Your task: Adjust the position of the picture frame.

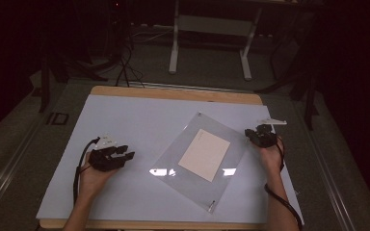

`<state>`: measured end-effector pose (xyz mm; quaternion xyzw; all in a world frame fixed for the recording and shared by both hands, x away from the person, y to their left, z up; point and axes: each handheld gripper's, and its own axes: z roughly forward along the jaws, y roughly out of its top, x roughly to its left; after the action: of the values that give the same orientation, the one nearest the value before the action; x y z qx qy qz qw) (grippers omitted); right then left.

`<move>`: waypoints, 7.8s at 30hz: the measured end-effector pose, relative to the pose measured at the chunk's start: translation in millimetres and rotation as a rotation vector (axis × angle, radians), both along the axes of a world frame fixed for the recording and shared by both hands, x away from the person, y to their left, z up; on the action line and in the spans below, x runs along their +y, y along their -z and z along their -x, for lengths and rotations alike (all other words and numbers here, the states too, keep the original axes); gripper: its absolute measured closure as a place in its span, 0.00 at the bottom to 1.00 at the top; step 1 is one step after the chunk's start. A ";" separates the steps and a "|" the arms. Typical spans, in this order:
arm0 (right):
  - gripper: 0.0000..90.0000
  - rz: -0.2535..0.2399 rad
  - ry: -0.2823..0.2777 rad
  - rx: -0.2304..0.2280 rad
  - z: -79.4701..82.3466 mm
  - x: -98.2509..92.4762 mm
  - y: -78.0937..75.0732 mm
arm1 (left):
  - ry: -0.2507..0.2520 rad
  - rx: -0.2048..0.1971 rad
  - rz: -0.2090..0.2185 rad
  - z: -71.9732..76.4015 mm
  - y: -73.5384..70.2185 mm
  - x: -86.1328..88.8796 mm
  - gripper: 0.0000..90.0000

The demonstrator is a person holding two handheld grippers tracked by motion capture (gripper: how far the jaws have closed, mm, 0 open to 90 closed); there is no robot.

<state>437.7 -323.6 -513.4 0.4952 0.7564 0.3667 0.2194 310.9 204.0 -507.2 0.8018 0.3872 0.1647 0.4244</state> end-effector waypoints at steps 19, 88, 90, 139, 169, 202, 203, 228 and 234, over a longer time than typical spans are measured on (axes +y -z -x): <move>0.94 0.012 -0.035 0.010 -36.0 47.4 -10.1 | 0.435 -0.033 0.097 27.9 -11.9 -99.8 0.64; 0.92 -0.038 -0.343 0.092 -76.9 292.2 2.0 | 0.548 -0.084 -0.156 61.9 16.8 -182.8 0.93; 0.87 0.010 -0.370 0.065 -73.8 292.4 1.0 | 0.543 -0.086 -0.175 61.0 16.8 -181.4 0.86; 0.64 -0.028 -0.593 0.016 131.8 135.9 6.0 | 0.078 0.049 -0.003 -141.0 1.1 -73.7 0.76; 0.64 0.045 -0.799 0.013 169.5 144.4 13.8 | 0.002 0.125 -0.044 -194.1 12.5 -104.4 0.91; 0.94 -0.026 -0.751 -0.033 187.2 168.0 27.7 | -0.033 0.062 -0.112 -189.6 20.9 -113.1 0.93; 0.94 -0.035 -0.750 -0.027 186.5 167.4 27.0 | -0.031 0.058 -0.121 -189.7 20.3 -113.1 0.94; 0.90 -0.207 -0.498 -0.011 143.7 118.1 -6.2 | -0.106 0.124 -0.154 -192.0 -11.8 -73.0 0.94; 0.88 -0.236 -0.439 -0.012 123.1 103.6 -17.9 | -0.084 0.150 -0.133 -188.2 -22.7 -53.9 0.94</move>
<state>314.6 -220.0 -495.4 0.3390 0.7965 0.4943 0.0796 499.2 150.0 -484.5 0.8214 0.4393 0.1473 0.3327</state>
